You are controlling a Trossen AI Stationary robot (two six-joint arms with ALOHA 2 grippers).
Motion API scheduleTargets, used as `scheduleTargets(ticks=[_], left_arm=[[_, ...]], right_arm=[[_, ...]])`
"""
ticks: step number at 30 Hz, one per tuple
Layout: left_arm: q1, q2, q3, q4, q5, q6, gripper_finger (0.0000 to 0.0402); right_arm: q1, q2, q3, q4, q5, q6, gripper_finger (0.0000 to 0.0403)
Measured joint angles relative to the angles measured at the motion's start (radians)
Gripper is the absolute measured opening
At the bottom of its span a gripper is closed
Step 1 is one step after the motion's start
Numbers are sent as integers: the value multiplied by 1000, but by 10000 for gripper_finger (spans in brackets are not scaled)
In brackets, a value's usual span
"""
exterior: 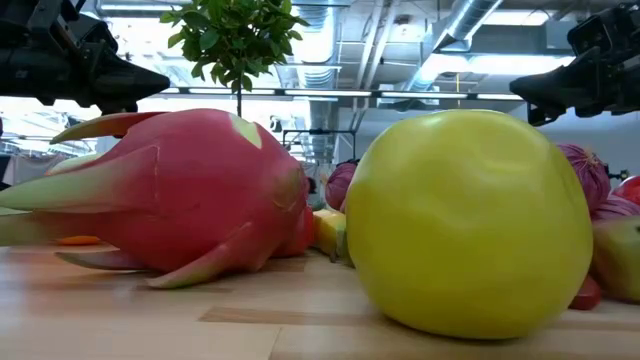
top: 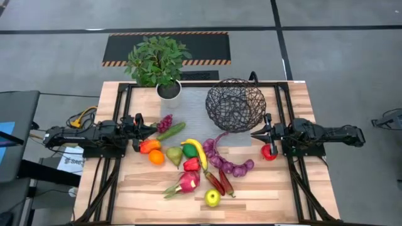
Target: Build produce basket
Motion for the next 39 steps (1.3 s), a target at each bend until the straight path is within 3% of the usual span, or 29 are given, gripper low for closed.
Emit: scheduleTargets(ticks=[27,36,39], left_arm=[[1,0,0,5,-7,-31,0],[1,0,0,7,-31,-384,0],[1,0,0,10,-70,-493,0]], right_arm=[[0,0,0,0,0,0,61],[0,0,0,0,0,-1,61],[-7,0,0,-4,68,-59,61]])
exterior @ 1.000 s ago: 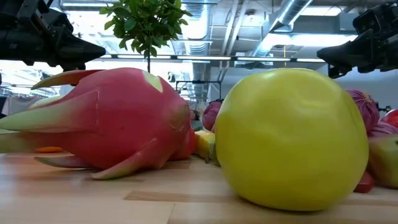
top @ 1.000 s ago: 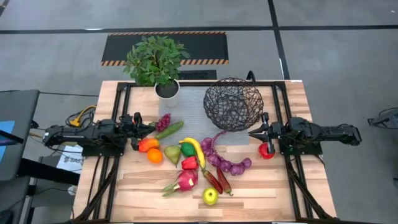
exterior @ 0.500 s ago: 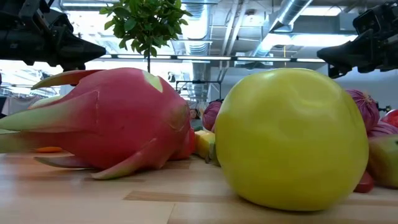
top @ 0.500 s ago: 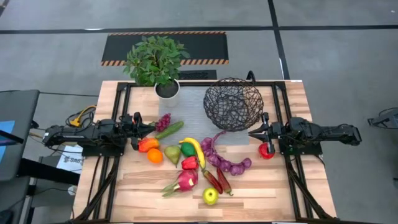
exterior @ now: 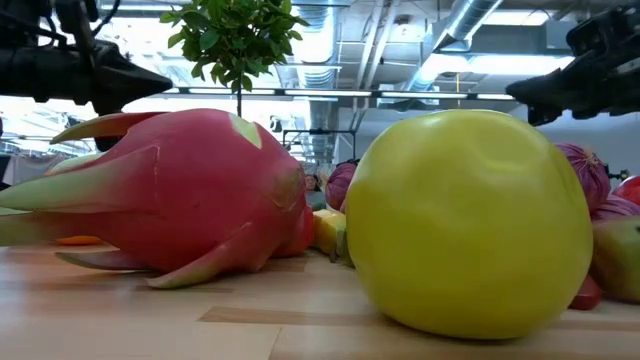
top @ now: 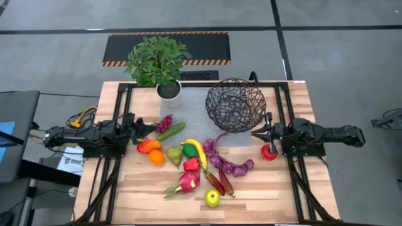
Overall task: Build produce basket
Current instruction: Put the red apple into the wire basket
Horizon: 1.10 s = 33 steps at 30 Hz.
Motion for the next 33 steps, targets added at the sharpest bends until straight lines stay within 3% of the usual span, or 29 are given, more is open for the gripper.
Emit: scheduleTargets(ticks=[9,15,20,26,33], left_arm=[[0,0,0,24,-236,-156,0],[0,0,0,61,-370,-170,0],[0,0,0,70,-380,-235,0],[0,0,0,70,-346,-312,15],[0,0,0,58,-384,-288,107]], right_arm=[[-37,0,0,19,89,-122,61],[-39,0,0,203,102,352,61],[-39,0,0,433,147,700,61],[-40,-5,0,522,199,753,61],[-40,0,26,545,220,832,62]])
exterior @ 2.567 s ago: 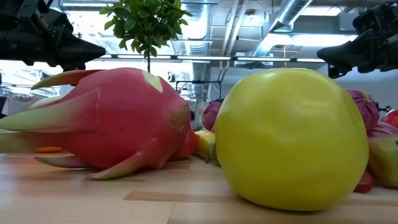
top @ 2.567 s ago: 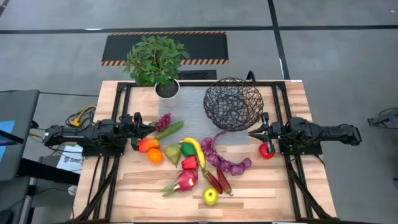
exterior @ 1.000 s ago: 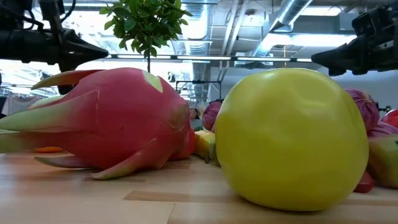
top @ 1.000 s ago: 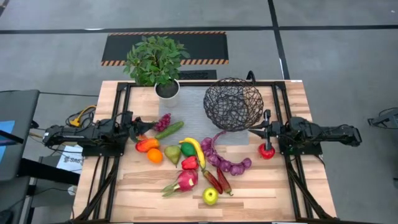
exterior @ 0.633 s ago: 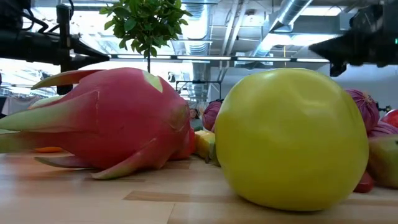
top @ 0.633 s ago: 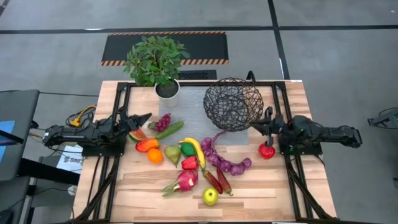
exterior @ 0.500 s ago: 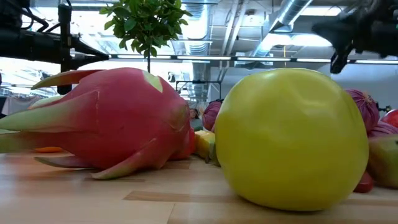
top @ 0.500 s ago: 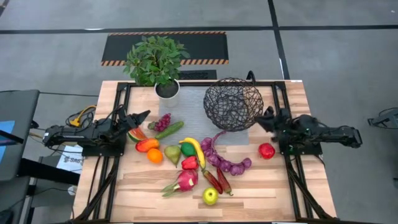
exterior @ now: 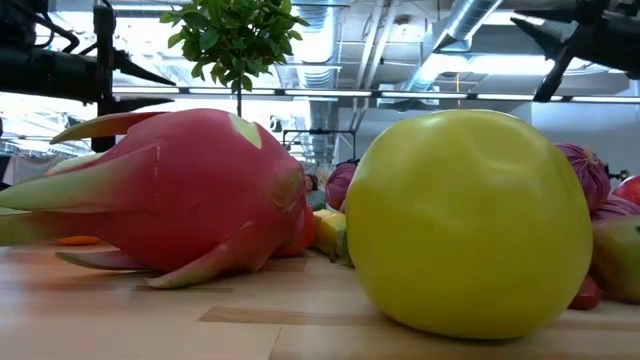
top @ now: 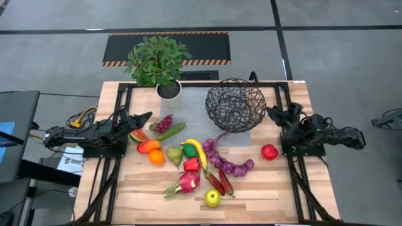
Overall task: Build produce basket
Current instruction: Put the red apple into the wire basket
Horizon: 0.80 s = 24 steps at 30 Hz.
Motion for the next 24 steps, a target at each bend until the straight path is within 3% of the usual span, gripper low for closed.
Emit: scheduleTargets(ticks=[4,9,13,18,21,24], left_arm=[[0,0,0,-4,-57,44,172],[0,0,0,-5,-69,46,224],[0,0,0,-7,-76,74,235],[0,0,0,-12,-77,86,235],[0,0,0,-28,-74,85,236],[1,0,0,-30,-34,116,236]], right_arm=[[1,5,92,-18,-88,-107,68],[1,31,309,-193,-98,-361,69],[0,128,559,-659,-37,-442,83],[0,319,770,-1161,47,-411,140],[0,421,835,-1335,40,-348,192],[0,513,898,-1512,-75,-229,244]])
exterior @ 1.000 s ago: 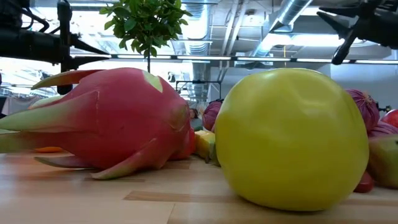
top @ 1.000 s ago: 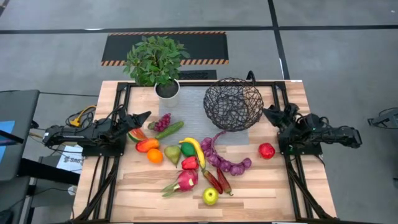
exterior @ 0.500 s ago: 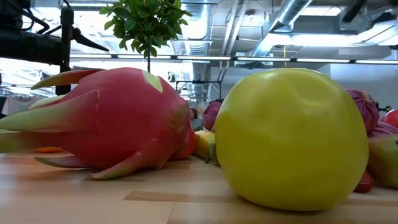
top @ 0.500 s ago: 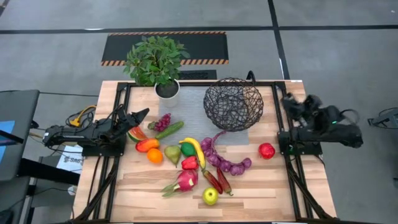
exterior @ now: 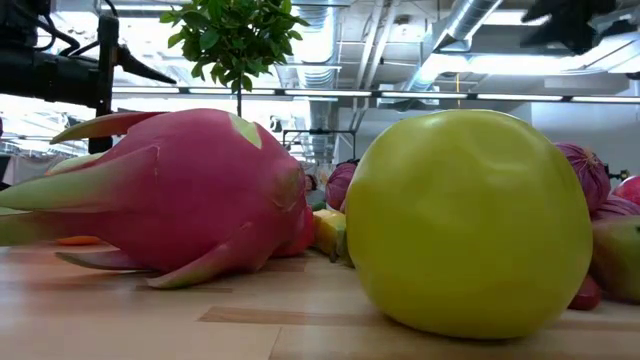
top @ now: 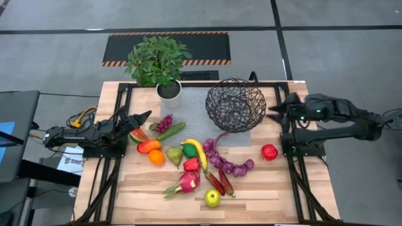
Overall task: Build produce basket
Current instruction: Put the red apple into the wire basket
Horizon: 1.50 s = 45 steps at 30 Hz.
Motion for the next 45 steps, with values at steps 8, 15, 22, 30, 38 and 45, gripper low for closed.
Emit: scheduleTargets(ticks=[8,15,22,30,38,45], left_arm=[[0,0,0,0,97,201,236],[0,0,0,-12,293,317,236],[0,0,0,-24,390,313,236],[-2,0,0,-29,458,302,246],[-2,0,0,-33,488,219,269],[-2,0,0,-34,555,228,270]], right_arm=[[43,184,52,-455,-297,298,291],[245,318,52,-494,-240,394,292],[443,438,52,-480,-108,583,292],[570,601,52,-476,-103,760,317],[583,675,52,-517,-51,890,388],[507,617,-47,-463,-24,925,389]])
